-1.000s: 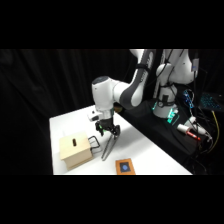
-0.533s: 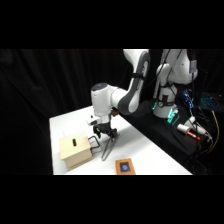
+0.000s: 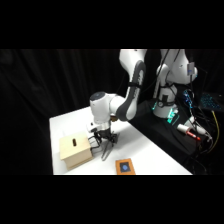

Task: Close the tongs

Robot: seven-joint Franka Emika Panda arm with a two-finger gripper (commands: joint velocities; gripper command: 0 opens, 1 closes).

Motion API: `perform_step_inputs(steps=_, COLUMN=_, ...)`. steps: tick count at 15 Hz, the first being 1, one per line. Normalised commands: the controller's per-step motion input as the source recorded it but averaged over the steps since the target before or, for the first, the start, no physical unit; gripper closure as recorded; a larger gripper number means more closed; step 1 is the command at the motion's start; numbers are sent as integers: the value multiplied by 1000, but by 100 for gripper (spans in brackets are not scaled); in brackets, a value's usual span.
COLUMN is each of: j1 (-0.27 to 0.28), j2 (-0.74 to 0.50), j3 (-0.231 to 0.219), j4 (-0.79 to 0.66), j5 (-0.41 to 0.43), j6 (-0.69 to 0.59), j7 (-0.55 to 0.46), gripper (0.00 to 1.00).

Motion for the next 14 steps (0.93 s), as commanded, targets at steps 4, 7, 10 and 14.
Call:
perform_step_inputs(steps=4, j1=-113, j2=99, j3=115, j4=155, j5=-56, j6=-60, j7=-12, gripper=25)
perform_step_inputs(steps=7, j1=-90, j2=80, j3=84, j4=139, j5=-71, j6=-33, j7=22, gripper=43)
perform_step_inputs(steps=10, j1=-83, j2=80, j3=75, j4=129, j5=-77, j6=-39, j7=23, gripper=69)
perform_step_inputs(steps=14, j1=-71, j2=72, j3=70, j4=116, j5=-86, j6=-49, j7=25, gripper=94)
